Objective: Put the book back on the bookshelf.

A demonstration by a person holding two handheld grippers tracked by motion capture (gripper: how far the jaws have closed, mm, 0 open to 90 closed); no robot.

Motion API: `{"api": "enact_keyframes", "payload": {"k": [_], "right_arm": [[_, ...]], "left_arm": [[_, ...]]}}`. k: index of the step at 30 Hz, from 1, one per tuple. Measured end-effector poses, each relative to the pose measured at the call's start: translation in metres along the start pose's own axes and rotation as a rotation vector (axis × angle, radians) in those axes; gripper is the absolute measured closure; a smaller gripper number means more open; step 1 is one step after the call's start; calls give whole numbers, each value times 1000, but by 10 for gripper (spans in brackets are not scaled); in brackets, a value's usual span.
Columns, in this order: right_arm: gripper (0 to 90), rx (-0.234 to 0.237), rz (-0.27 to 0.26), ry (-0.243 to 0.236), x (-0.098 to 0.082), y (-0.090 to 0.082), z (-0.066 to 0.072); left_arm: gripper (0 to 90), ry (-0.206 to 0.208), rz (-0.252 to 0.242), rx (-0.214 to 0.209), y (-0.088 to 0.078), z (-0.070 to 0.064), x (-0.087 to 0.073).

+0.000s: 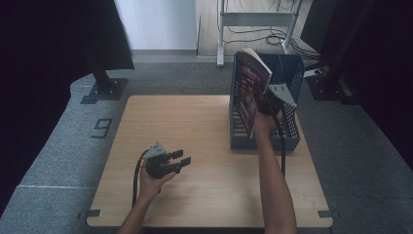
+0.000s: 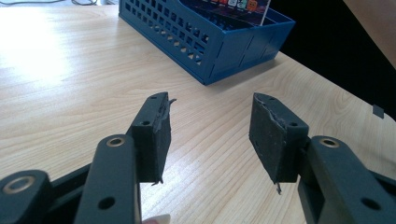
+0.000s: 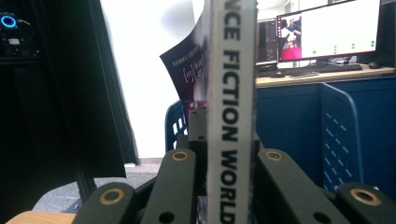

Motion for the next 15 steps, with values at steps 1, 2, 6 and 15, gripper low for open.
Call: {"api": "enact_keyframes", "payload": {"k": [1,2,6,15], "right_arm": [[813,-2,0,1,-1,1,1],[813,-2,1,-3,-2,2,1],[813,-8,-15,-4,-4,6,5],[812,-11,-13,-20,-12,15,11]], "left_arm": [[483,-1,-2,-1,0,0,0],[482,-2,-2,-2,-1,0,0],[483,-3,-11,1,-3,1,1],[483,-8,-15,8,-6,3,-1]]}}
Point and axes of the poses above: each handheld gripper's, and its own axes: y roughly forward along the jaws, x roughly out of its top, z roughly to its left, the point moved 7 cm from there along y, roughly forward along the jaws, and after that the axes turned 6 degrees about -x, right-handed, at the moved point
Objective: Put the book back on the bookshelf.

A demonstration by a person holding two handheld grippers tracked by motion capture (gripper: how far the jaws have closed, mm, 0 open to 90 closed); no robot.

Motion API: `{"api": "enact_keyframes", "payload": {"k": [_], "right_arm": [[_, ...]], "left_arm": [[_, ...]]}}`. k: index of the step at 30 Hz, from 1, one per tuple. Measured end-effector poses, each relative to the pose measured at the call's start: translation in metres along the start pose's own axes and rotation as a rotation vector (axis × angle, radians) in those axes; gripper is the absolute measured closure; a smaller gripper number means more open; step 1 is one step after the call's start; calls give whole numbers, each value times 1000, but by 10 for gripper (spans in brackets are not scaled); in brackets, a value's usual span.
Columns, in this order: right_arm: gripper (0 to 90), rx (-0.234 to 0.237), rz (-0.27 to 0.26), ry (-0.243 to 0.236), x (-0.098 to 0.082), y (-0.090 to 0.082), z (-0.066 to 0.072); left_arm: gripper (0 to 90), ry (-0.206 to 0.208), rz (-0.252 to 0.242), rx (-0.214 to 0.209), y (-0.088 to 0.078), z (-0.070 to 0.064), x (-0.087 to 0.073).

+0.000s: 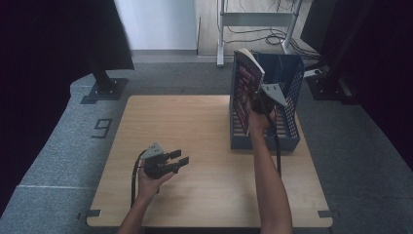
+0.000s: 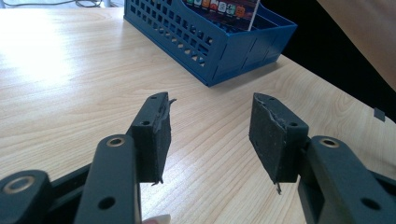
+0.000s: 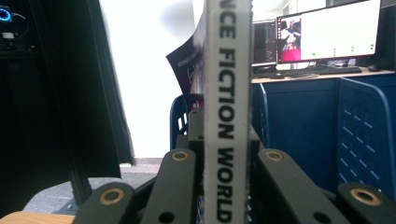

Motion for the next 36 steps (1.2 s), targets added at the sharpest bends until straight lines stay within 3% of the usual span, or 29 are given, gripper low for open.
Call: {"api": "enact_keyframes", "payload": {"k": [15,27,36], "right_arm": [[812,-24,-1,14,-5,13,-4],[812,-30,46,3,-35,21,1],[810,-16,69,-9,-51,11,0]], "left_arm": [[483,-8,-3,-5,-1,2,-1],[484,-15,-8,-2,-3,4,-1],[484,-14,-9,0,-4,5,0]]}}
Point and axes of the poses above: each handheld gripper's, and its own axes: y roughly forward along the jaws, x roughly out of its top, z roughly to its left, the point moved 7 cm from there along y, roughly forward along the jaws, and after that the axes turned 6 degrees about -x, right-handed, at the moved point
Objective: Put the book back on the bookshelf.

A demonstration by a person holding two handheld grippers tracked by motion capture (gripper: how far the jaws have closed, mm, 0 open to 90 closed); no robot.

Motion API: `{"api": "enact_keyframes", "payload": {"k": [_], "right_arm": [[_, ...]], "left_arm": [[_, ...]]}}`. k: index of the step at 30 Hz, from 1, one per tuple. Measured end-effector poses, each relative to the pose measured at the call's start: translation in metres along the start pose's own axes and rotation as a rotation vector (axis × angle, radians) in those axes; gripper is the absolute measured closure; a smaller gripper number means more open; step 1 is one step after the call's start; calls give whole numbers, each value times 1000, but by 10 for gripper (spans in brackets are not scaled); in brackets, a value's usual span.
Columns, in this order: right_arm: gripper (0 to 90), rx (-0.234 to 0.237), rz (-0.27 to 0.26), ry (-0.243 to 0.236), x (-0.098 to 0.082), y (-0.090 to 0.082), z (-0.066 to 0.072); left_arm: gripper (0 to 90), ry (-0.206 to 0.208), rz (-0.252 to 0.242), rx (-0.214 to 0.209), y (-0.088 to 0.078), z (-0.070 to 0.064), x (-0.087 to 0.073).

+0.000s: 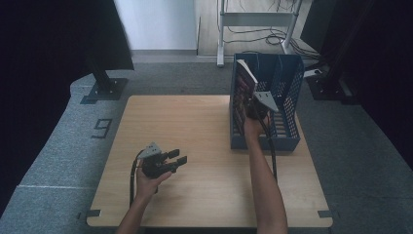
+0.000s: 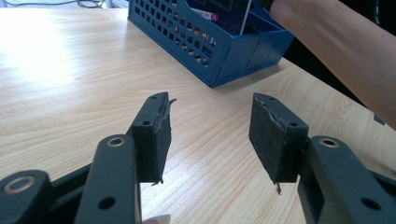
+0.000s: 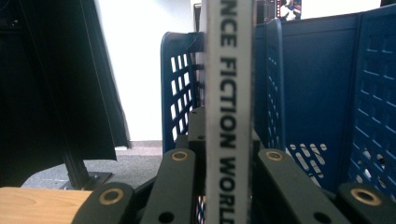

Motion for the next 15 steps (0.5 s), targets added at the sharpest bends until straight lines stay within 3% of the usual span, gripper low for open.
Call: {"api": "enact_keyframes", "payload": {"k": [9,12,15], "right_arm": [[775,22,77,-73,-8,-19,2],[773,27,83,-73,-10,-24,-2],[773,46,97,-42,-9,-26,-5]], "left_arm": [[484,13,5,-5,2,-5,0],[483,19,6,-8,2,-7,1],[483,18,3,-9,2,-8,1]]}}
Point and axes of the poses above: each handheld gripper's, and its own axes: y roughly forward along the jaws, x roughly out of its top, z roughly to its left, the point moved 7 cm from there along y, roughly forward along the jaws, and after that the axes turned 6 degrees about -x, right-handed, at the moved point
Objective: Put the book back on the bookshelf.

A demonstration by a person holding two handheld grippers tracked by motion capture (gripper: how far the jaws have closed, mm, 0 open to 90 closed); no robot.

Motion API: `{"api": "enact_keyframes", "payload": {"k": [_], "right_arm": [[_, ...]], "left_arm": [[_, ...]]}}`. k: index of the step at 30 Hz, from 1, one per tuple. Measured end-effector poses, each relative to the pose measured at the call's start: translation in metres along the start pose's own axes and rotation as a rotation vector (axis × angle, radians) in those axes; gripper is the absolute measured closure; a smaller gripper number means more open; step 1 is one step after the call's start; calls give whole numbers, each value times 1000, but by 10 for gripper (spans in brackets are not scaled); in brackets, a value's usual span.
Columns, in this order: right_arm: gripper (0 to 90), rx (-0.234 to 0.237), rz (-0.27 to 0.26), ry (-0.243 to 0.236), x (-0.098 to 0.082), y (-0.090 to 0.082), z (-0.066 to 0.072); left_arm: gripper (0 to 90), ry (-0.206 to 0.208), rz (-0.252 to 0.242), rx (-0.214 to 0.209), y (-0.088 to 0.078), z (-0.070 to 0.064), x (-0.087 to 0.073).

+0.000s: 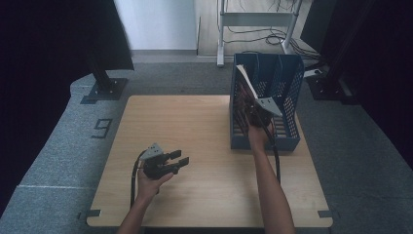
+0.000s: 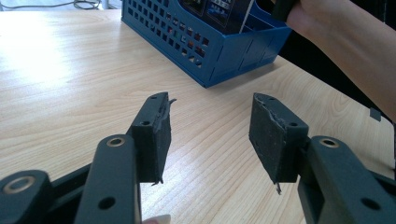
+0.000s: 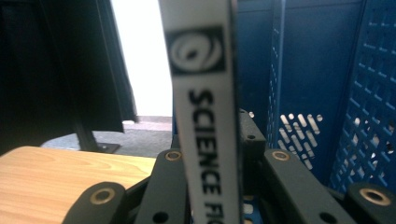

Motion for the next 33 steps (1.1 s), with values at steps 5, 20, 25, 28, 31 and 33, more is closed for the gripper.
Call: {"api": "enact_keyframes", "payload": {"k": [5,20,25,28,31,33], "right_arm": [[780,8,18,-21,0,-3,1],[787,-27,88,-86,-4,-6,6],[784,-35,131,-114,-3,-3,6],[783,-41,142,-111,-4,-2,6],[785,-43,152,-101,-4,-2,4],[794,-43,153,-102,-4,-2,2]], "left_arm": [[483,0,1,1,0,1,0],[483,-2,2,2,0,1,0],[483,-2,4,0,1,0,-1],[483,-3,1,0,0,1,0],[483,-4,1,2,0,1,-1],[483,-4,3,1,1,1,-1]]}}
Point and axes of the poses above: each handheld gripper's, and its own axes: y roughly forward along the jaws, x roughly out of its top, z roughly to its left, the point moved 7 cm from there along y, roughly forward along the jaws, and after that the axes turned 6 degrees about -x, right-handed, at the moved point
